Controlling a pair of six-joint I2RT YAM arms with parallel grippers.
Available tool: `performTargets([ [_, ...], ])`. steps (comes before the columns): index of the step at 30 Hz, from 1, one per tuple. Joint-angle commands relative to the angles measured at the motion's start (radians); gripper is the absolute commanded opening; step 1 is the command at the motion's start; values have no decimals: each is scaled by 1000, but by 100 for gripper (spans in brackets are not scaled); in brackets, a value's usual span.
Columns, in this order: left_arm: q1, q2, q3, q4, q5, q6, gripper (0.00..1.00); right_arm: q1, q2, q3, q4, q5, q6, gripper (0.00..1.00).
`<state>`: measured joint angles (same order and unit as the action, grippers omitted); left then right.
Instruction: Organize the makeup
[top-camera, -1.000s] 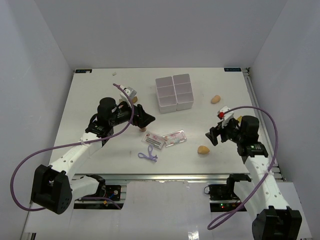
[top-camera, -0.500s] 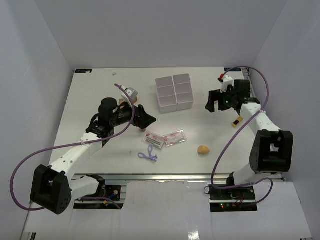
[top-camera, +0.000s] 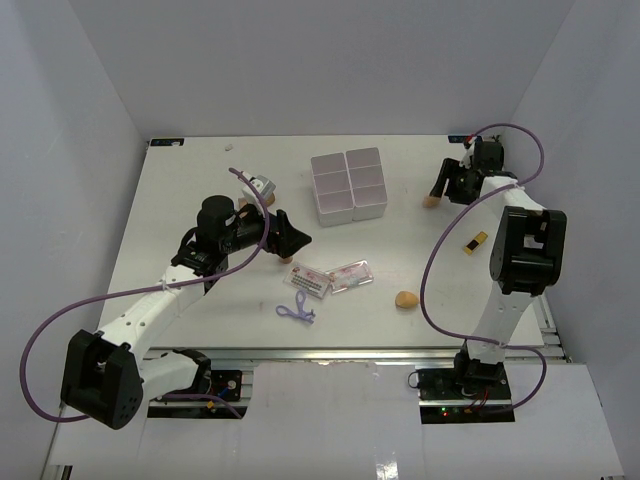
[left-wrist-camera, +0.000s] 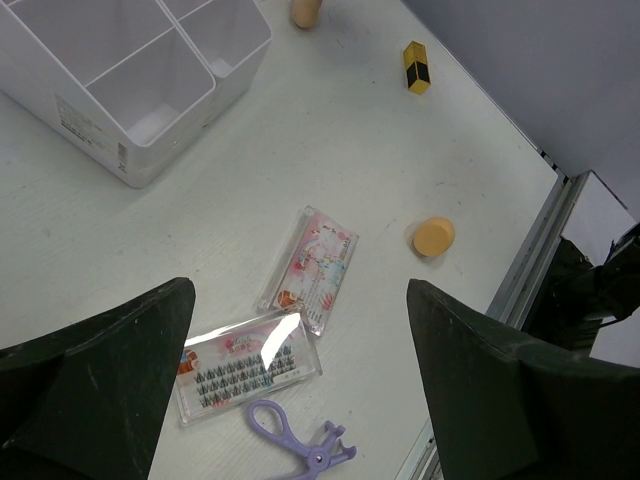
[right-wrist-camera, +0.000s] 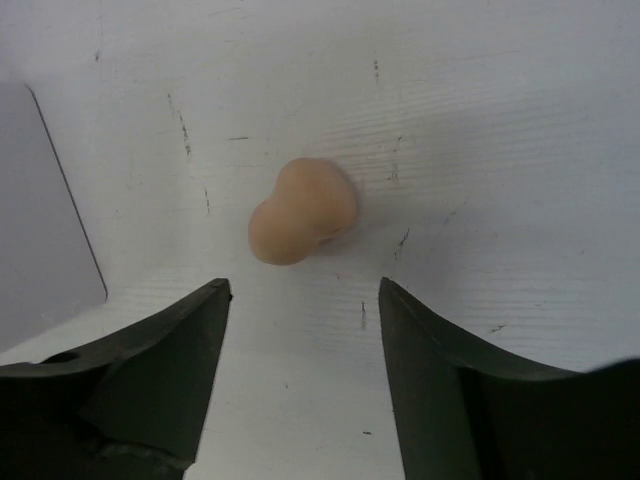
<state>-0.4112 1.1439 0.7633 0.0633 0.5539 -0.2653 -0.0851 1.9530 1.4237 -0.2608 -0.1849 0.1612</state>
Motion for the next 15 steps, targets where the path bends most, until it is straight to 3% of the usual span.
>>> performTargets([
  [1, -4, -19, 40, -2, -6, 18, 98, -33, 58, 80, 40, -6, 100, 62],
  [15, -4, -9, 40, -11, -9, 34, 98, -38, 205, 175, 76, -112, 172, 61],
])
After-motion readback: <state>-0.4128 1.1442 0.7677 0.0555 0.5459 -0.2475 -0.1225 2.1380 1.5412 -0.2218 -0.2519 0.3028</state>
